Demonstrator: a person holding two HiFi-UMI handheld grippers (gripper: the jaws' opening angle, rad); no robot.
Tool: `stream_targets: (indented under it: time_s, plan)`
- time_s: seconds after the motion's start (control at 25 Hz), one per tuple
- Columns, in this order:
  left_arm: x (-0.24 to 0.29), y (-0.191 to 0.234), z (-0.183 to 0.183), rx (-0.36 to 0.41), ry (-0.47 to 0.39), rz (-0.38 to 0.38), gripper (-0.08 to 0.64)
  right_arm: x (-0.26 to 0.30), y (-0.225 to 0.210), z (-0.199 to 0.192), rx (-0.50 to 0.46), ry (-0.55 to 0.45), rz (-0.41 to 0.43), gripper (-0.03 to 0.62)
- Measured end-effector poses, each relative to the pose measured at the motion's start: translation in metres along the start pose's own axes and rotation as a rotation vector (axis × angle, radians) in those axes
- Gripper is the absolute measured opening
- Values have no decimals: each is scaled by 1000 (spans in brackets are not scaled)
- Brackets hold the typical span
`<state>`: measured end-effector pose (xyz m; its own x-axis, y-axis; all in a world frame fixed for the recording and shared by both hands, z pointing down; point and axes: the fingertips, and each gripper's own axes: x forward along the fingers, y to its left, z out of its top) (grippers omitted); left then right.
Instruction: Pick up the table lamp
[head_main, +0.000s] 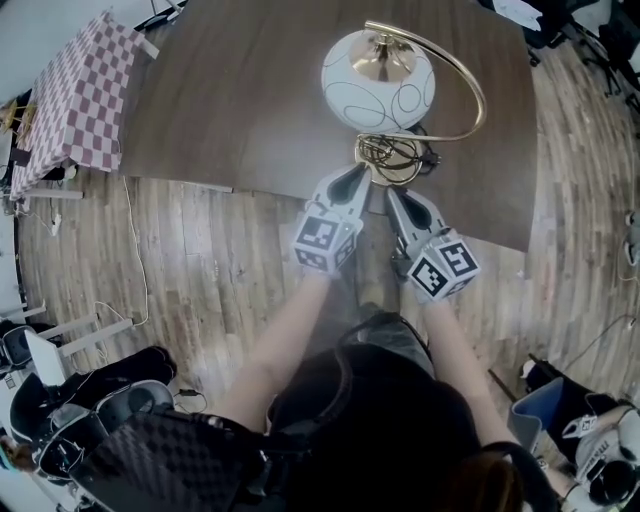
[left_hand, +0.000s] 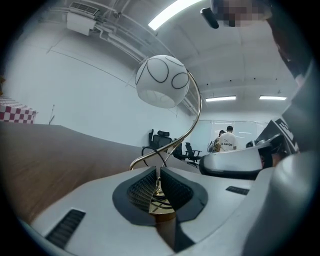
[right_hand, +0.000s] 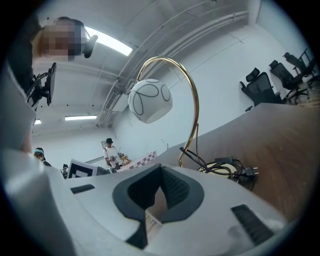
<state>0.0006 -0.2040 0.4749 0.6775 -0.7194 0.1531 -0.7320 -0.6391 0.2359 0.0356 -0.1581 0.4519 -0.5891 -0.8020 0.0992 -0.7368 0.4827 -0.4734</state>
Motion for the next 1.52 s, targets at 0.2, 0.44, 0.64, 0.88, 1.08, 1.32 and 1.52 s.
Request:
stream_targets:
  time_s: [0.2,0.44,0.64,0.88,1.08,1.32,1.52]
  plan:
    - [15,16,-6,12,22,15,72,4,-9,-4,12,6,-19,3]
    - [29,38,-10,21,39,56,98,16,-17,-5,24,8,-31,3]
    - [43,51,-9,24,47,55,126,17,-21,-9,45,14,-33,3]
    - [56,55,-8,67,60,45,126,12,-26,-18,66,24,-45,3]
    - [64,56,-13,83,71,46,126,9,-29,-25,80,32,-52,3]
    - [69,59,-13,100,73,49,126,6,-34,-26,91,28,-61,3]
    - [73,59,-10,106,70,45,122,5,-34,-27,100,25,-61,3]
